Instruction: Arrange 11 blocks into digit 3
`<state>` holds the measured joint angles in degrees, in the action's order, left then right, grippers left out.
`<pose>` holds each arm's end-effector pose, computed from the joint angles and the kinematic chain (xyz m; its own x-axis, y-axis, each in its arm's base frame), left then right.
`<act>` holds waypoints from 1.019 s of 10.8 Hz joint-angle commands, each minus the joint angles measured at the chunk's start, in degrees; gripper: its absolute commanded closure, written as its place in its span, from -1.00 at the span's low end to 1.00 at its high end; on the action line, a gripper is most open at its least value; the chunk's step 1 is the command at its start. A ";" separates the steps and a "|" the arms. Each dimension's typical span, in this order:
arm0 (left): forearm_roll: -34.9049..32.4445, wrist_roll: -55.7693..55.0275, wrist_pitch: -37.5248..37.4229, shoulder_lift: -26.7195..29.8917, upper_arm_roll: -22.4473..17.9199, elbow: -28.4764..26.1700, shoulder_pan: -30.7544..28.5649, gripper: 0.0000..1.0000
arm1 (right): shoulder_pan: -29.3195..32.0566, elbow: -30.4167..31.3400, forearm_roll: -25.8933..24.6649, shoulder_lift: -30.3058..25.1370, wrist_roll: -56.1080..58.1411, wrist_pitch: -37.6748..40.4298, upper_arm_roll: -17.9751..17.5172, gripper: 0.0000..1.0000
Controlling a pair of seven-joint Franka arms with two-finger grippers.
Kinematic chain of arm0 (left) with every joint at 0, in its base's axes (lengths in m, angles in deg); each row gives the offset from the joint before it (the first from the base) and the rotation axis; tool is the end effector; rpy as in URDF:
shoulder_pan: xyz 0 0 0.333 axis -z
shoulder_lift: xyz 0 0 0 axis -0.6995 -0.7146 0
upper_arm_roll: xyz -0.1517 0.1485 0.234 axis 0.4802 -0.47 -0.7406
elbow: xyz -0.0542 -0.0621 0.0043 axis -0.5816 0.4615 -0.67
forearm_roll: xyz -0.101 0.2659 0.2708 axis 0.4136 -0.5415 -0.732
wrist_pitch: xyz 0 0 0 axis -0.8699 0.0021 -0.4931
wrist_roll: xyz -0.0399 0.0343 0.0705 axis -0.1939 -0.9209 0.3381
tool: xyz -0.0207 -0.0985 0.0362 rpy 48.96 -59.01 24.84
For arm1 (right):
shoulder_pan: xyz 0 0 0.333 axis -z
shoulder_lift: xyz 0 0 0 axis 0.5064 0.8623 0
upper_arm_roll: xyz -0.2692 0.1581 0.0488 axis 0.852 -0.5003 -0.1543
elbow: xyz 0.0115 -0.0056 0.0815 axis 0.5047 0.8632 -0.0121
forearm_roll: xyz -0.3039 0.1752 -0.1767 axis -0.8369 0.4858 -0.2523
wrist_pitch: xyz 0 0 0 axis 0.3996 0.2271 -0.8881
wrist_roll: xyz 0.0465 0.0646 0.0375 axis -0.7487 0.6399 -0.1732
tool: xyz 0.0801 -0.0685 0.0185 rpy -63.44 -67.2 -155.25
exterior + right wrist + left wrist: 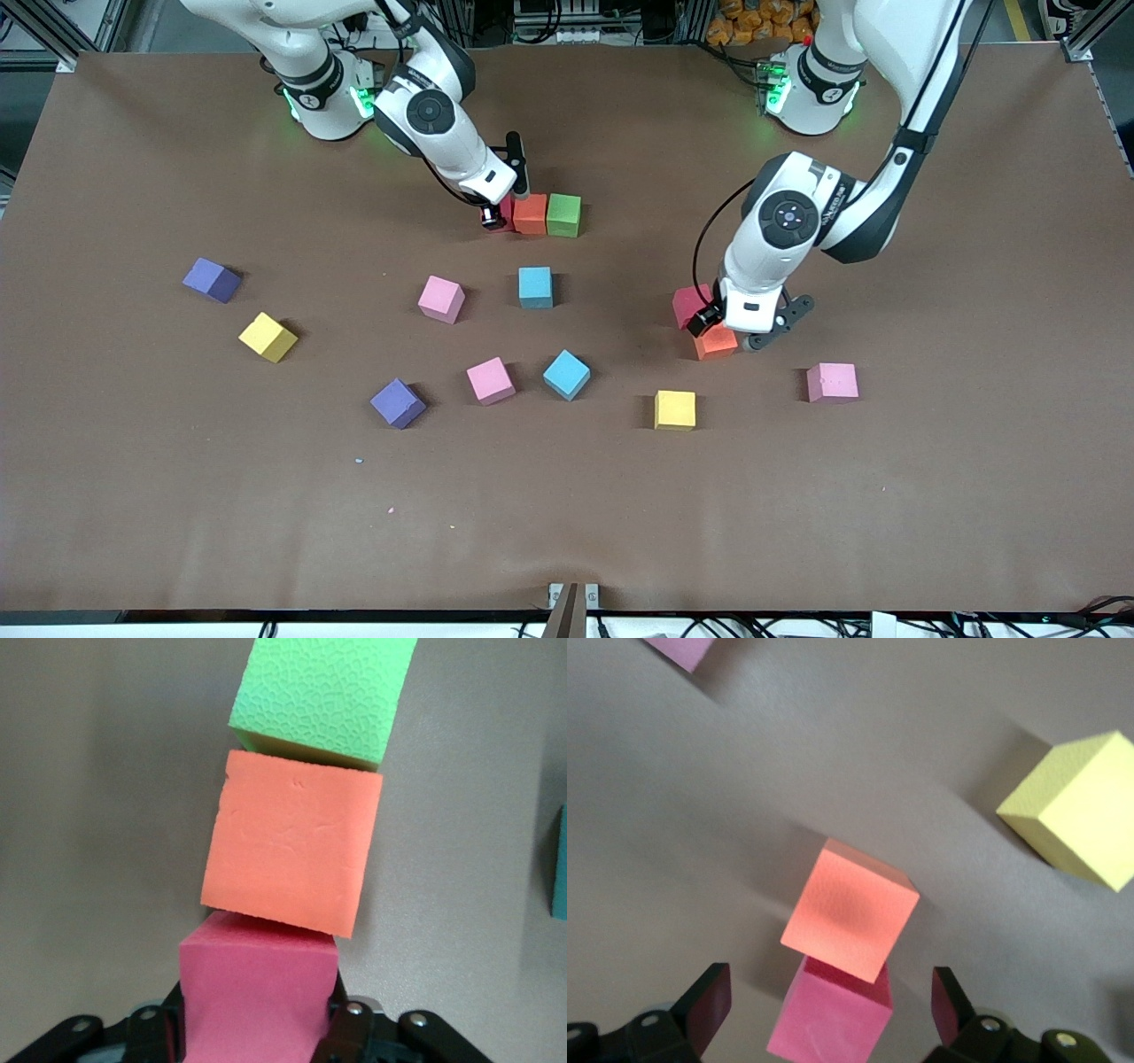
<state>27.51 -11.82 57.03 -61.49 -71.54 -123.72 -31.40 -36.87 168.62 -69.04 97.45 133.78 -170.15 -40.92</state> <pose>0.5285 -0.2650 0.2758 0.7943 0.6075 -0.0083 0.6076 -0.7942 0.0136 0.2956 0.3565 0.1991 -0.1394 0.9791 0.1479 0.9848 0.1528 -0.0831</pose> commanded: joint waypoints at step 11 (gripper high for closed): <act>-1.93 -1.03 -2.72 1.43 1.16 0.32 -0.24 -1.00 | 0.29 -1.34 -1.07 -0.23 -1.15 0.45 0.93 -0.70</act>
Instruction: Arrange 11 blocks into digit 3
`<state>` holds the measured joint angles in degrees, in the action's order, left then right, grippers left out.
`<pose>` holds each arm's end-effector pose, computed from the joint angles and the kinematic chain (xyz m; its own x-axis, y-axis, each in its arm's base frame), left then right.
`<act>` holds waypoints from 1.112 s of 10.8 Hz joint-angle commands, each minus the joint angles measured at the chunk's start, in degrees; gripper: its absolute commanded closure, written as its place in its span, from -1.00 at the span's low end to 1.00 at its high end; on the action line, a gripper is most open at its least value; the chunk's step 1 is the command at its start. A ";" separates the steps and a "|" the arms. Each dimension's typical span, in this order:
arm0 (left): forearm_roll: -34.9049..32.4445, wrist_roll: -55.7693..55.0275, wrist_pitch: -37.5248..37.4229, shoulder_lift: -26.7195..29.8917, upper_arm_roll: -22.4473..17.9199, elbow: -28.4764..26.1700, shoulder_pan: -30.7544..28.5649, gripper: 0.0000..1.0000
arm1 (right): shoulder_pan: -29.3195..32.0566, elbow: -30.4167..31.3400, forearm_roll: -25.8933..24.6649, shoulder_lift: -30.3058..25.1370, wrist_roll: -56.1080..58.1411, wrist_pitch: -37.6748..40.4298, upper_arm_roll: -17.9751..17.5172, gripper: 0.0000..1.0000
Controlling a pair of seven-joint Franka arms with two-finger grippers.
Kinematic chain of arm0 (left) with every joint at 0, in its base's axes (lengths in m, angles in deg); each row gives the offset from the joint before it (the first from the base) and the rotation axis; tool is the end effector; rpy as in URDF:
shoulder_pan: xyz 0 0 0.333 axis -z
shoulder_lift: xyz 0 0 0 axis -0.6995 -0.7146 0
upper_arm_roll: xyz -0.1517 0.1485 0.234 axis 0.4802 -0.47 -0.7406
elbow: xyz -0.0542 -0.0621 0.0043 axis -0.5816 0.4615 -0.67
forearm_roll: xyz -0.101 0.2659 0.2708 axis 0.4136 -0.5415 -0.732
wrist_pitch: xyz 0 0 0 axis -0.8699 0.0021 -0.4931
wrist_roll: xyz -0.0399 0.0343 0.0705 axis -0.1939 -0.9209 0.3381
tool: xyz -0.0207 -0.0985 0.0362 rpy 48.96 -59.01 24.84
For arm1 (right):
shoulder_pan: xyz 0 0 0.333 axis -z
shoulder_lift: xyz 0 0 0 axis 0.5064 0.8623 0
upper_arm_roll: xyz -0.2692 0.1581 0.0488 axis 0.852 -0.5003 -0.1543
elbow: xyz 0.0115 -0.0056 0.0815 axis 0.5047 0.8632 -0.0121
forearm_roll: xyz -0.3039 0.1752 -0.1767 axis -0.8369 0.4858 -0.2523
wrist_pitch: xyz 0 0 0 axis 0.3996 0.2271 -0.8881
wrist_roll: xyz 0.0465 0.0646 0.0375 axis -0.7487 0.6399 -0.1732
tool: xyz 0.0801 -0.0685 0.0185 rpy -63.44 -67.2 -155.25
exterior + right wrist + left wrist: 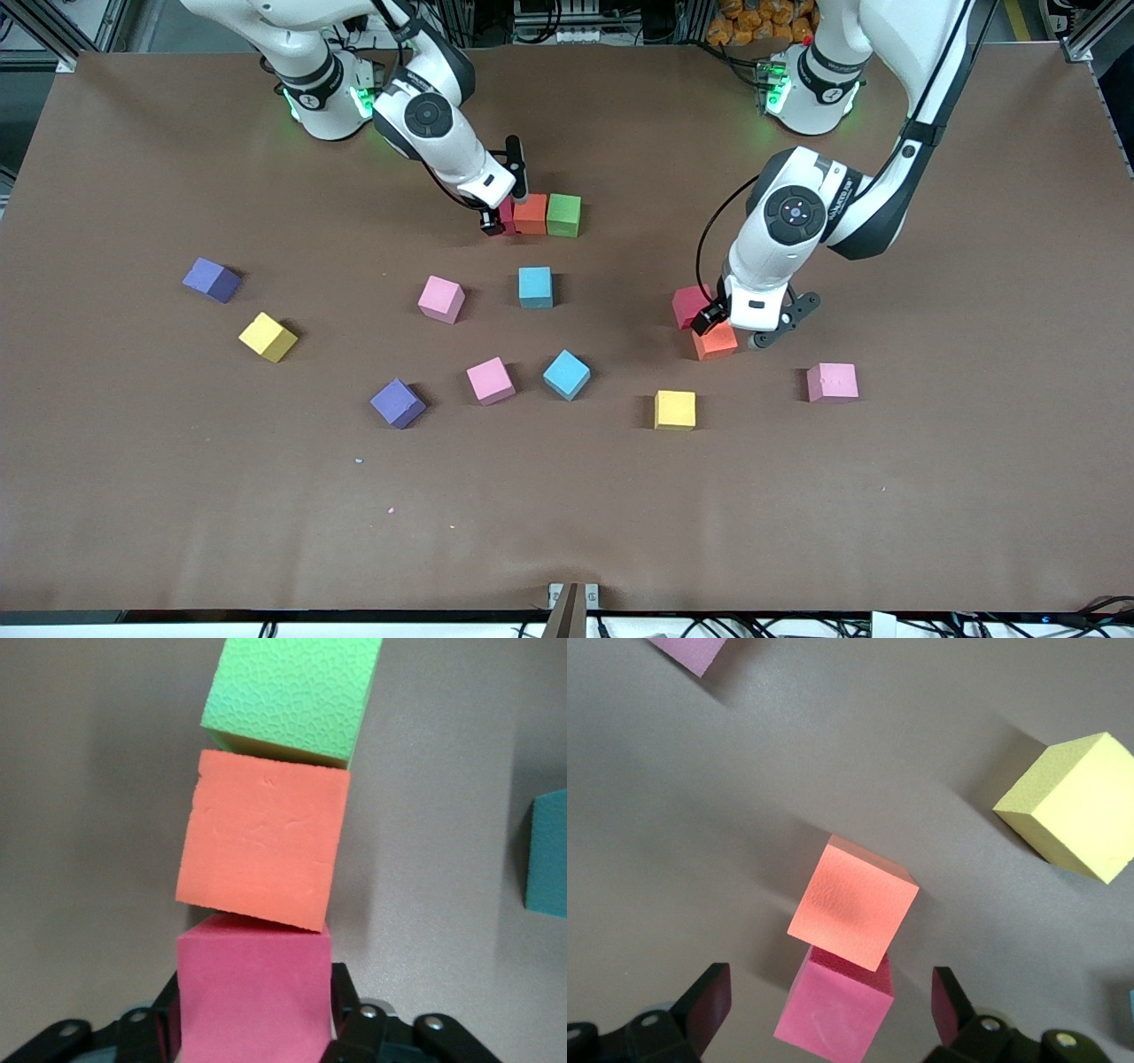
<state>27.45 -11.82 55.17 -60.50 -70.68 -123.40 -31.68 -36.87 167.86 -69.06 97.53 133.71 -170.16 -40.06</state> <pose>0.5255 -0.2693 0.2858 0.8003 0.5996 -0.0100 0.5996 -0.8003 0.0046 0.3050 0.3552 0.2014 -0.1232 0.9807 0.1517 0.9880 0.1357 -0.0744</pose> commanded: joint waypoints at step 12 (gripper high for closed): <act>-1.86 -0.24 -0.94 -0.53 1.44 -0.08 1.88 -1.00 | 2.05 -1.29 -1.05 -6.65 0.76 9.51 -0.38 -0.85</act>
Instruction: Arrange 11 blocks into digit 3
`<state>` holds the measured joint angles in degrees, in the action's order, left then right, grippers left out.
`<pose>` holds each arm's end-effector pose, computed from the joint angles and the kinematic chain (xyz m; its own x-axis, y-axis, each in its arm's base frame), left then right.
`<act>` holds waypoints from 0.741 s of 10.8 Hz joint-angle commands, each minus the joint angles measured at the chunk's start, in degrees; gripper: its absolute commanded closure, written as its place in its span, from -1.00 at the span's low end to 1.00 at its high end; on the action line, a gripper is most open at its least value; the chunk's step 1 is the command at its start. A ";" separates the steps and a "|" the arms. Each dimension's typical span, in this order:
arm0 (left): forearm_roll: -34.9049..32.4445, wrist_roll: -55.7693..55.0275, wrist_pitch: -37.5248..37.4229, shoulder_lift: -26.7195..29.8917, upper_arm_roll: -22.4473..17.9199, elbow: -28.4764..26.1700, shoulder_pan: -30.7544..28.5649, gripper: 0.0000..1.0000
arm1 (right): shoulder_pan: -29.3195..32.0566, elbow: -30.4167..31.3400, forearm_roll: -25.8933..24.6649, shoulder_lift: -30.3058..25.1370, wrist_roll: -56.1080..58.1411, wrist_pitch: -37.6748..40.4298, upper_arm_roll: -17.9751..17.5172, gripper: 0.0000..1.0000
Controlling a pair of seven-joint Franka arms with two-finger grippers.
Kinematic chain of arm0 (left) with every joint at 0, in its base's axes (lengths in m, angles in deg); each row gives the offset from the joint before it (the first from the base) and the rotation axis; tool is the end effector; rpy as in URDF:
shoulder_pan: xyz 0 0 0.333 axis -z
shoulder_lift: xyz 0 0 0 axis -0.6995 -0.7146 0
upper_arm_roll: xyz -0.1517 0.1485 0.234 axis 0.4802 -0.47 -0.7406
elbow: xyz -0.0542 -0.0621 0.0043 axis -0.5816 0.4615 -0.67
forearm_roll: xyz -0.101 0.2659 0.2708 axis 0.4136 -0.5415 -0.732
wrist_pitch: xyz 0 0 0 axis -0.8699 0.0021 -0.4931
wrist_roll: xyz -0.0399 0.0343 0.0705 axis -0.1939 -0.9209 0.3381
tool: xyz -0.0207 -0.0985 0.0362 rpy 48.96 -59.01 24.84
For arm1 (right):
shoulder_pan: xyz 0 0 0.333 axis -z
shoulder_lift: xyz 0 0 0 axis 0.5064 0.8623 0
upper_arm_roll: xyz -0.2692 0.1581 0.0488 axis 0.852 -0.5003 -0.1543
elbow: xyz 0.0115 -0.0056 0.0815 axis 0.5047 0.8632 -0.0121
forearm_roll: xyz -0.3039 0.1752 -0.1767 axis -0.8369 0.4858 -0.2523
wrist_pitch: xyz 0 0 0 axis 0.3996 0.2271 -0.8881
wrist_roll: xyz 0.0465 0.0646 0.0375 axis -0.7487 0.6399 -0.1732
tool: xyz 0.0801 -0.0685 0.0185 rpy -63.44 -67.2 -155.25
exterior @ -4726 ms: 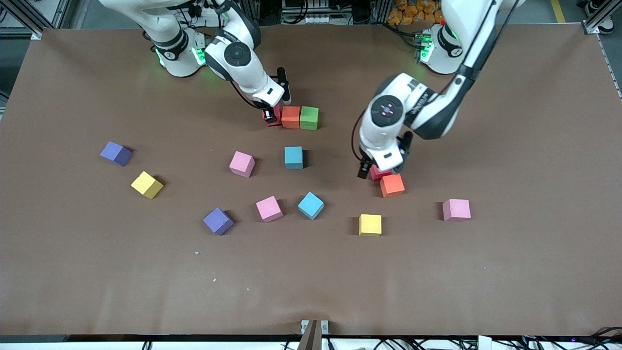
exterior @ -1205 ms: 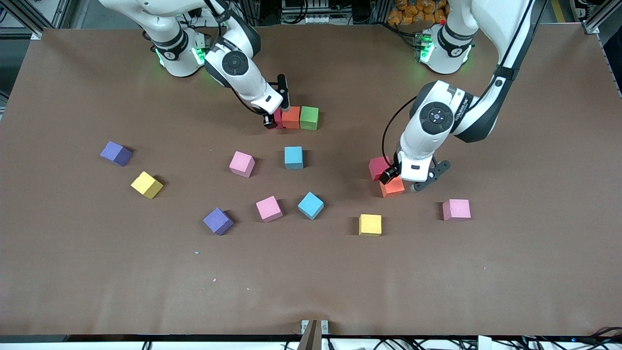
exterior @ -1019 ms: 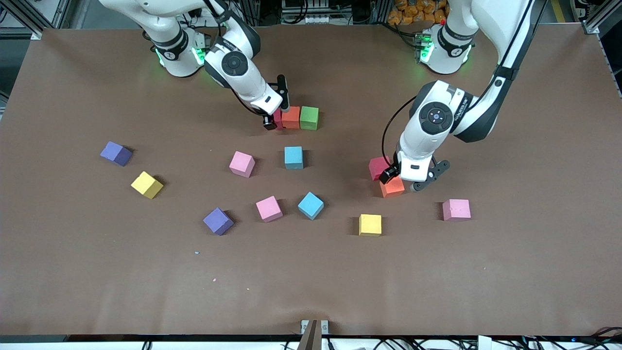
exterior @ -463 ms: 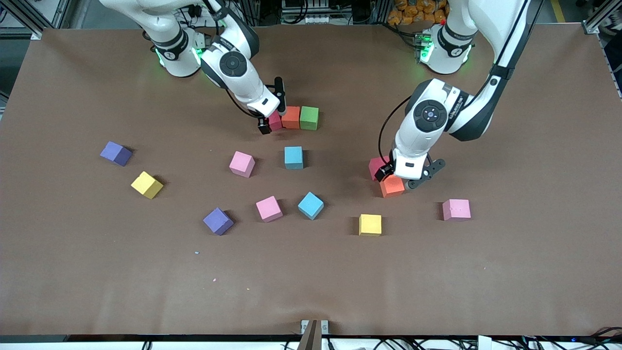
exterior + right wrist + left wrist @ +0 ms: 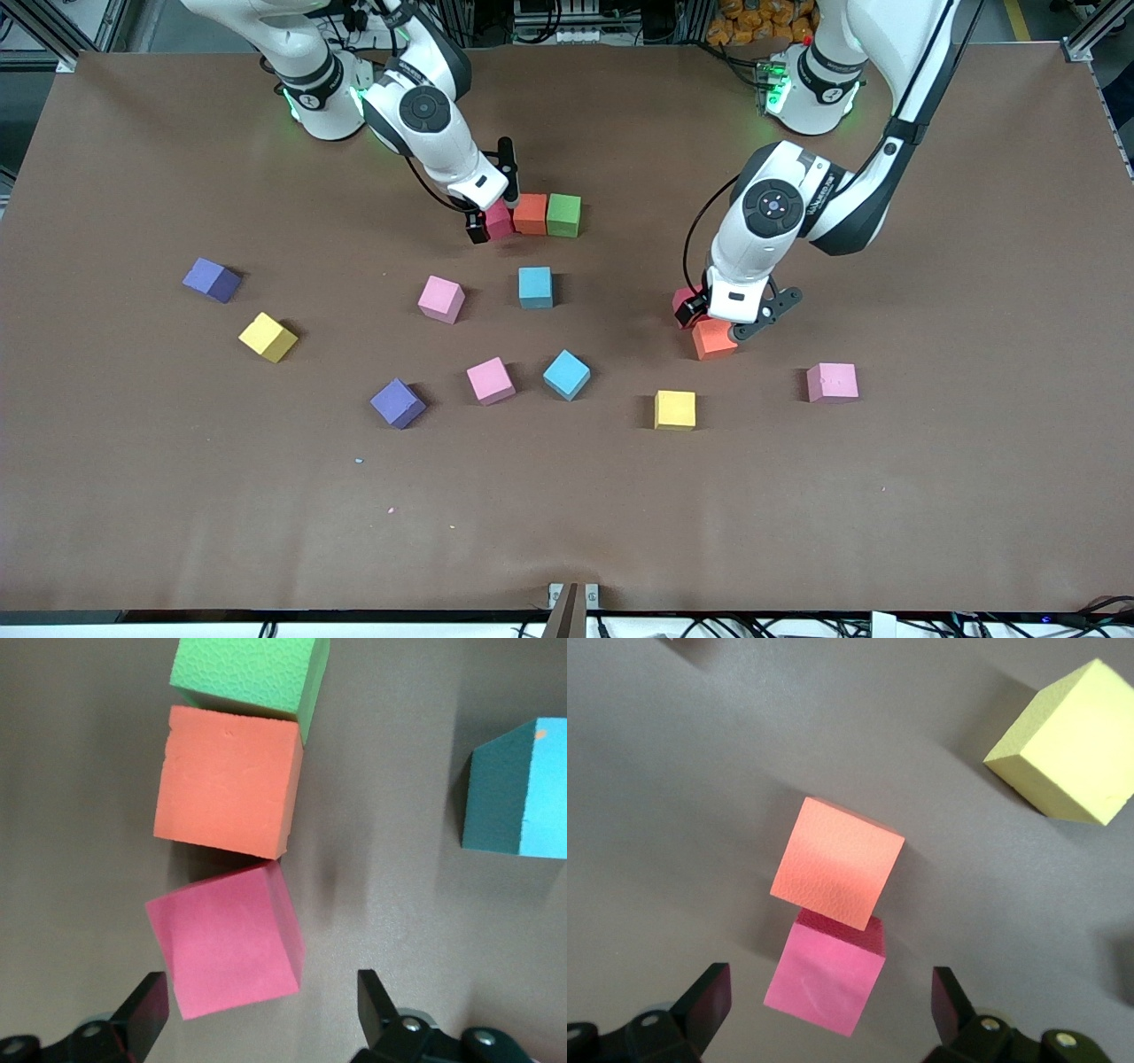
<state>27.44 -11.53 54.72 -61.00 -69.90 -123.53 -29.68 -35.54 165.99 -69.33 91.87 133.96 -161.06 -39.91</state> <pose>0.5102 -0.2934 0.2799 0.8308 0.5561 -0.0229 0.5561 -0.8311 -0.0084 0.3236 0.3454 0.2322 -0.1234 0.9903 0.0641 0.9896 0.1276 -0.0668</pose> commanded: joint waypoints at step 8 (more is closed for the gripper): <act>-1.77 -0.44 -0.49 -0.55 0.84 0.14 -0.38 -1.00 | 0.28 1.29 -0.78 0.77 0.86 -0.47 -0.53 -0.75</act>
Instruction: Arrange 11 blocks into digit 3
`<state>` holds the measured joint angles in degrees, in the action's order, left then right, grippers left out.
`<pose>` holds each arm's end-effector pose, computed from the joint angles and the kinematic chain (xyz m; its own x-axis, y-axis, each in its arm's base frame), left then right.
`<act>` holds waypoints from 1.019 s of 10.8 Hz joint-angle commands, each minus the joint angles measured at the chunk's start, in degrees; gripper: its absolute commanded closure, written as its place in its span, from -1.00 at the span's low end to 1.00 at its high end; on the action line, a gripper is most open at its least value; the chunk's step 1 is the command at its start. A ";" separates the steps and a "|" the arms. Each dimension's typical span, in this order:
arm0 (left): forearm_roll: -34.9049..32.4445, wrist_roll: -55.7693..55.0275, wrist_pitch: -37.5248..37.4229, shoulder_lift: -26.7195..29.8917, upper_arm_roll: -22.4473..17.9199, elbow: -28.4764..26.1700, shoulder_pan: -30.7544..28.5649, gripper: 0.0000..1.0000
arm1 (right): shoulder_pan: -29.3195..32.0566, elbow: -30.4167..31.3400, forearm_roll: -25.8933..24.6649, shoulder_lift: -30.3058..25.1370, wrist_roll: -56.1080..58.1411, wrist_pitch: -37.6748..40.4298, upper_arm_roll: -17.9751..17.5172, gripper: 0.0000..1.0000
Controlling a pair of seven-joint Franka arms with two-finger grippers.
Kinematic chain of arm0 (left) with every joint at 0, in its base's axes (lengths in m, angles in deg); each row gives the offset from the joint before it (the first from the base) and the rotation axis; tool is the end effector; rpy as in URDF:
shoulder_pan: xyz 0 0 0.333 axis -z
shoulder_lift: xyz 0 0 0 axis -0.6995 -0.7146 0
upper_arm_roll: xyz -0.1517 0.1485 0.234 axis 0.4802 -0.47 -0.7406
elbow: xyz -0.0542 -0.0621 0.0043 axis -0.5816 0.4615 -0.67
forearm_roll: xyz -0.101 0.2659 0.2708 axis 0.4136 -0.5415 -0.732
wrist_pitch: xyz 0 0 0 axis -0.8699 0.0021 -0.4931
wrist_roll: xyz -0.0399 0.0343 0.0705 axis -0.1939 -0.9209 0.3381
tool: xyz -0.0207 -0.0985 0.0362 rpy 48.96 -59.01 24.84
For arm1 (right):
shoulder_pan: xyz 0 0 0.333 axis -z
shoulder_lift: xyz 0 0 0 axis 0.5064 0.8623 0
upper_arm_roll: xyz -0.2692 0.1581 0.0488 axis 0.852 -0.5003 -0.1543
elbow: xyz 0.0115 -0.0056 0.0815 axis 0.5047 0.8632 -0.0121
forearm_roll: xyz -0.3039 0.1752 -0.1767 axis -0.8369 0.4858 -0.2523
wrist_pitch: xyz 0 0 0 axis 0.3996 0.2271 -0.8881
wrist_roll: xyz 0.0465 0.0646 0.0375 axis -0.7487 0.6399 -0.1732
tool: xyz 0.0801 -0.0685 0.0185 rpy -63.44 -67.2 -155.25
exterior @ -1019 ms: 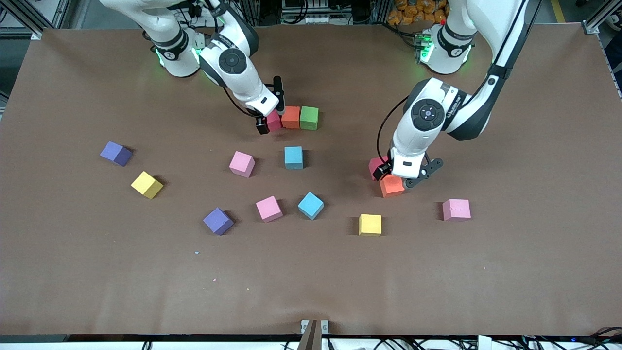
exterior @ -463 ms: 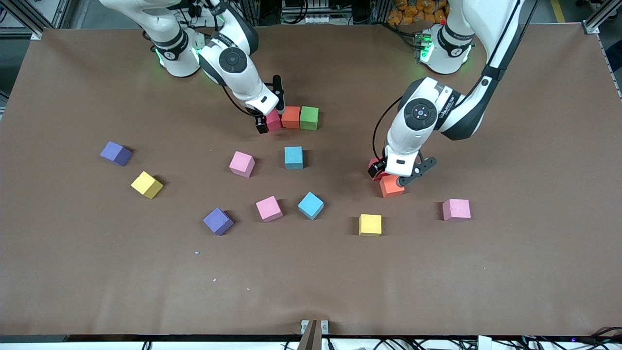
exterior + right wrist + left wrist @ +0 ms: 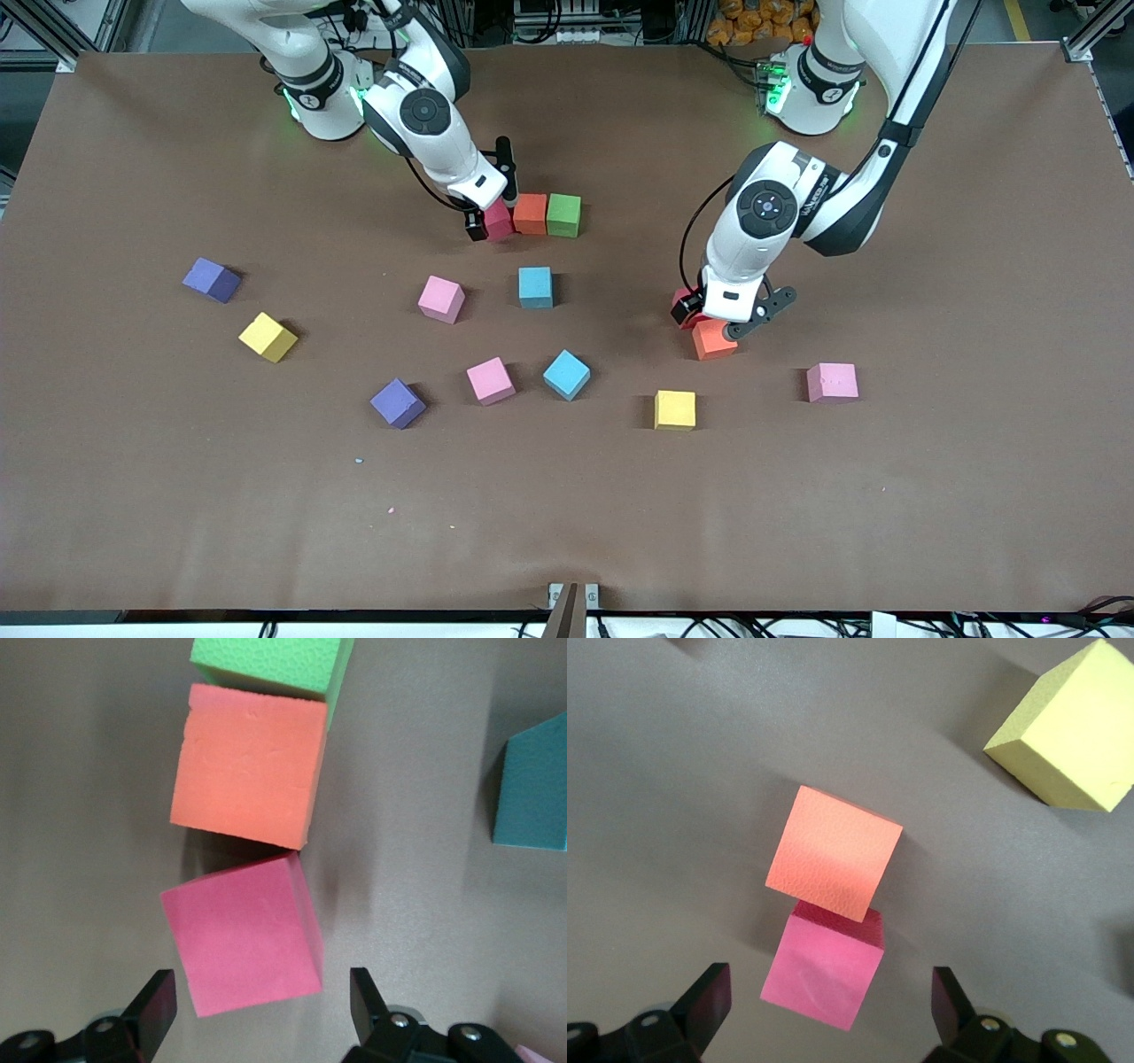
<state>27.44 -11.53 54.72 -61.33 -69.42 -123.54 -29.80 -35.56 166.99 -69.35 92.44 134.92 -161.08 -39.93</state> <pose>0.5081 -0.2965 0.2770 0.8338 0.5513 -0.0288 0.5512 -0.8343 -0.0111 0.3168 0.3411 0.2228 -0.1417 0.9883 0.0555 0.9852 0.1463 -0.0891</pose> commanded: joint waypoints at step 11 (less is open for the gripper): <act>-1.85 -0.52 -0.49 -0.66 0.36 0.15 -0.08 -1.00 | -0.84 0.20 -0.68 1.52 -7.02 -0.80 -0.59 -0.31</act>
<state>27.44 -11.53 54.71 -62.01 -69.39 -123.55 -29.70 -36.24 167.08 -69.35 93.67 130.37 -161.41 -40.11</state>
